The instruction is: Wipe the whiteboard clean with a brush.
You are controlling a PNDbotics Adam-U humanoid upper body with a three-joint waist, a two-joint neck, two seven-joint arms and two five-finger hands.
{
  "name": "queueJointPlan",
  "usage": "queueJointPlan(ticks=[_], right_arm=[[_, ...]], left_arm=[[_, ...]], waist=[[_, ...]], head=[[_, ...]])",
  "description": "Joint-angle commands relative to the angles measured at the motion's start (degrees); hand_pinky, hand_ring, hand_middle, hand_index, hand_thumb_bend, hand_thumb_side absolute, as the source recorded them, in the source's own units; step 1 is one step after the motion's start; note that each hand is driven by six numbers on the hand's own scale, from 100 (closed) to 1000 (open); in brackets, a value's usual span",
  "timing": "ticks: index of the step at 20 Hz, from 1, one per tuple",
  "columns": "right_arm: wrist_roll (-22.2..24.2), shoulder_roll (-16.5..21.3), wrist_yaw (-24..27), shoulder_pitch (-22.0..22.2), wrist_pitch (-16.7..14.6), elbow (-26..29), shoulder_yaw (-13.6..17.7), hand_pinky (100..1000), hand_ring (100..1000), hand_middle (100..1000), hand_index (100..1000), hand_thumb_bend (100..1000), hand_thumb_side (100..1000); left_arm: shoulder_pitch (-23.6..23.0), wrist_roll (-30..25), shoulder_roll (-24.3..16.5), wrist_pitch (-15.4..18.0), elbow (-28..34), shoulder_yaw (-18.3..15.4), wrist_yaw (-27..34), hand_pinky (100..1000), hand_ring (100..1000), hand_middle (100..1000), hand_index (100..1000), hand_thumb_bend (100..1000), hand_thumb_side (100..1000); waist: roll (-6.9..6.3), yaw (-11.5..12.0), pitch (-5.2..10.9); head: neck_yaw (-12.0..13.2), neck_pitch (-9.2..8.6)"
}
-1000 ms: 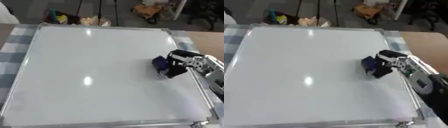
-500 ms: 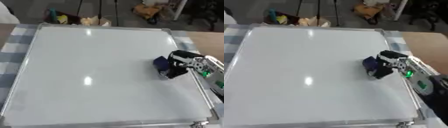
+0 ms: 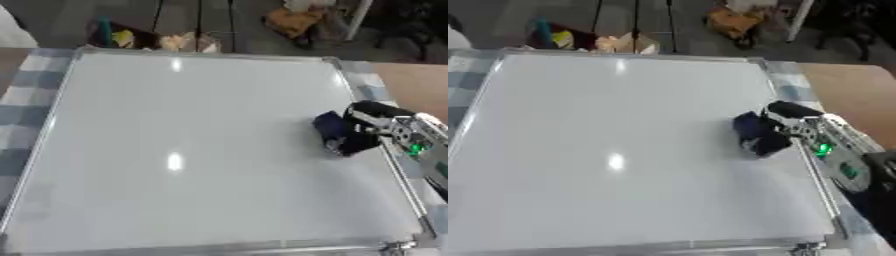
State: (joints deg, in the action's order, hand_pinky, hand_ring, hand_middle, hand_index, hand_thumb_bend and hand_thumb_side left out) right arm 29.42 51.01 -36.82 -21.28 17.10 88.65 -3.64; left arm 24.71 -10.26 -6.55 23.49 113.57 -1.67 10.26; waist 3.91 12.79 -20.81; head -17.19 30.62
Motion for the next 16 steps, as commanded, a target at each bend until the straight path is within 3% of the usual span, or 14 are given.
queueJointPlan(ticks=[1, 16], right_arm=[[-0.6, 2.4, -0.7, 0.5, 0.3, -1.1, 0.9, 700, 716, 429, 366, 100, 529], [-1.7, 3.1, -1.7, 1.6, 0.2, -2.4, 1.9, 712, 732, 451, 398, 100, 537]], left_arm=[[0.3, 0.0, -0.7, 0.1, 1.0, -0.2, -0.2, 373, 707, 607, 580, 133, 928], [0.3, 0.0, -0.8, 0.2, 1.0, -0.2, -0.2, 370, 707, 607, 580, 132, 927]], waist=[[-0.36, -0.1, 1.07], [-0.38, 0.0, 1.06]], head=[[0.1, -0.8], [0.1, -1.35]])
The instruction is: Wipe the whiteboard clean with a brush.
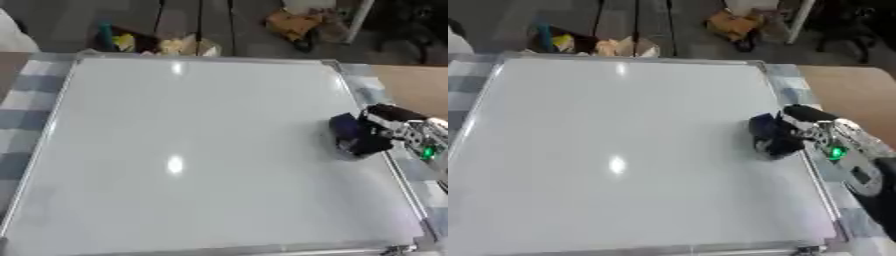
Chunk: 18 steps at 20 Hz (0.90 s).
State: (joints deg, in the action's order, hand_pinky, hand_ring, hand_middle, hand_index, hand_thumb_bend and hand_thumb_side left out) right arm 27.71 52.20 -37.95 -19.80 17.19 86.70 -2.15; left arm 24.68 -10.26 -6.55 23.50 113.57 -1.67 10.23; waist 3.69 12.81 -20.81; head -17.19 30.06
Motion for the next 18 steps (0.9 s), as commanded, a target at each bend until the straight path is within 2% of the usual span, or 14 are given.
queueJointPlan(ticks=[1, 12, 18], right_arm=[[0.0, 1.9, -0.6, 0.1, 0.1, -0.4, 0.4, 712, 732, 451, 398, 100, 537], [2.2, 1.2, 0.8, -0.7, -1.3, 2.0, -1.4, 698, 737, 528, 365, 100, 542], [4.1, 0.5, 2.6, -1.5, -1.8, 3.6, -2.6, 691, 733, 520, 357, 100, 535]], left_arm=[[0.3, 0.0, -0.8, 0.2, 1.0, -0.2, -0.1, 370, 707, 607, 580, 132, 927], [0.5, 0.0, -0.7, 0.1, 1.0, -0.1, 0.0, 372, 707, 608, 582, 131, 926], [0.7, 0.0, -0.7, 0.1, 1.0, 0.0, 0.1, 373, 706, 608, 583, 132, 926]], waist=[[-0.16, 0.0, 1.07], [-0.02, 0.2, 1.05], [0.15, 0.4, 1.12]], head=[[0.1, -0.8], [0.0, -0.56], [-0.1, -0.33]])
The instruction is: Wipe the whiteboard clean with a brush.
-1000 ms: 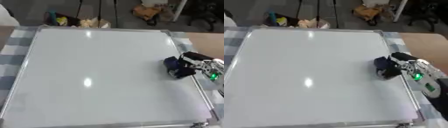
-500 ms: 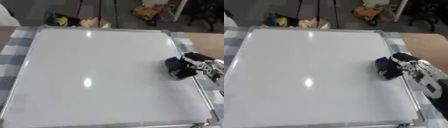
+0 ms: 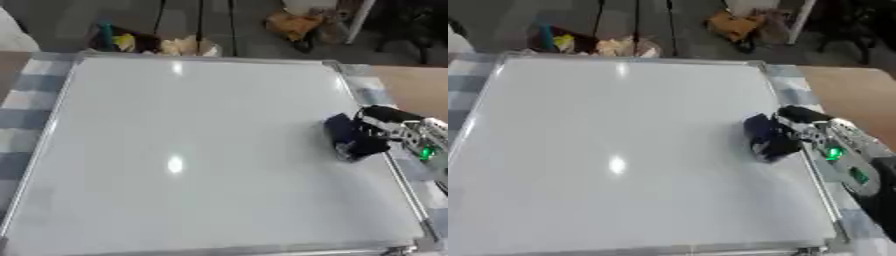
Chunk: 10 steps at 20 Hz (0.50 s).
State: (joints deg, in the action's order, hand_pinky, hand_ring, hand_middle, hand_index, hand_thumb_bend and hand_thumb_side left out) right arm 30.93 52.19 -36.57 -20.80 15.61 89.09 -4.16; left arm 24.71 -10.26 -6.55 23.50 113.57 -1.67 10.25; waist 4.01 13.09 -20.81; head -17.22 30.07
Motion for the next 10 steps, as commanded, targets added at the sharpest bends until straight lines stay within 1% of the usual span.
queueJointPlan(ticks=[1, 10], right_arm=[[1.2, 0.4, 1.5, -0.6, -0.3, 1.4, -0.9, 686, 731, 515, 355, 100, 528], [4.1, -1.2, 3.5, -2.2, -1.1, 2.4, -2.9, 672, 724, 507, 351, 100, 514]], left_arm=[[0.7, 0.0, -0.7, 0.1, 1.0, 0.0, 0.1, 373, 707, 608, 583, 132, 926], [0.8, 0.0, -0.6, 0.1, 1.0, 0.1, 0.3, 374, 706, 608, 584, 131, 924]], waist=[[-0.14, 0.2, 1.12], [-0.2, 0.4, 1.25]], head=[[-0.1, -0.33], [-0.3, -0.15]])
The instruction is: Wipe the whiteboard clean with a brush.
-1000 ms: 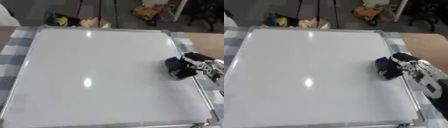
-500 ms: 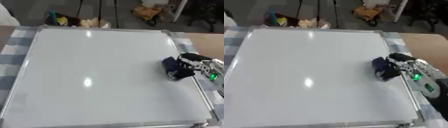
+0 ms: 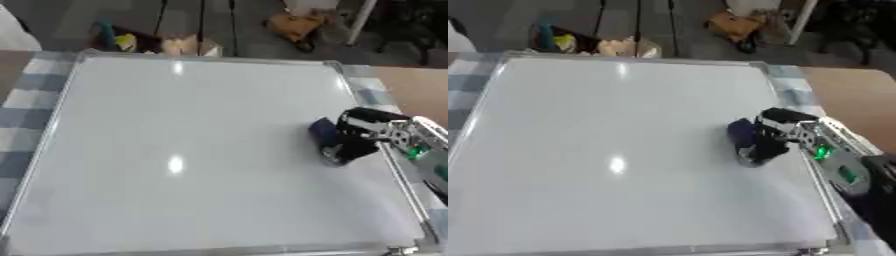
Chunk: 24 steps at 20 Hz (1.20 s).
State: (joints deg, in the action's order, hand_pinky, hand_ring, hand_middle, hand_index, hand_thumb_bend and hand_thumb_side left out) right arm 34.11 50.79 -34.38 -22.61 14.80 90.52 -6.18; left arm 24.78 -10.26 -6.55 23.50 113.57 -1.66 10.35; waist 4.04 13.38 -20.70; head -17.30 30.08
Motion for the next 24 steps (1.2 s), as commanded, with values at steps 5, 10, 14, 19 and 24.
queueJointPlan(ticks=[5, 10, 14, 19, 24], right_arm=[[1.7, -0.1, 1.9, -1.0, -0.5, 2.6, -1.8, 665, 718, 500, 348, 100, 512], [2.4, -0.3, 2.1, -1.3, -0.3, 4.3, -2.7, 662, 715, 497, 349, 100, 511], [2.9, -0.4, 1.6, -1.6, -0.5, 5.6, -3.4, 661, 714, 496, 348, 100, 513], [3.7, -0.8, 0.9, -1.9, -0.5, 6.3, -4.2, 664, 715, 496, 350, 100, 510], [3.3, -1.2, -1.3, -2.0, -0.5, 5.4, -4.5, 672, 716, 482, 352, 100, 520]], left_arm=[[0.7, 0.0, -0.7, 0.1, 1.0, 0.1, 0.2, 374, 706, 608, 584, 131, 924], [0.8, 0.0, -0.6, 0.1, 1.0, 0.2, 0.3, 375, 706, 609, 585, 131, 923], [0.7, 0.0, -0.6, 0.0, 1.0, 0.2, 0.3, 375, 706, 609, 585, 131, 923], [0.7, -0.1, -0.5, 0.0, 1.0, 0.2, 0.3, 374, 707, 609, 584, 131, 924], [0.7, -0.2, -0.5, 0.0, 1.0, 0.2, 0.3, 373, 707, 609, 583, 130, 924]], waist=[[-0.33, 0.1, 1.23], [-0.31, 0.1, 1.32], [-0.32, 0.1, 1.37], [-0.36, 0.2, 1.27], [-0.4, 0.3, 1.19]], head=[[-0.4, -0.07], [-0.5, -0.06], [-0.6, -0.09], [-0.7, -0.04], [-0.8, -0.06]])
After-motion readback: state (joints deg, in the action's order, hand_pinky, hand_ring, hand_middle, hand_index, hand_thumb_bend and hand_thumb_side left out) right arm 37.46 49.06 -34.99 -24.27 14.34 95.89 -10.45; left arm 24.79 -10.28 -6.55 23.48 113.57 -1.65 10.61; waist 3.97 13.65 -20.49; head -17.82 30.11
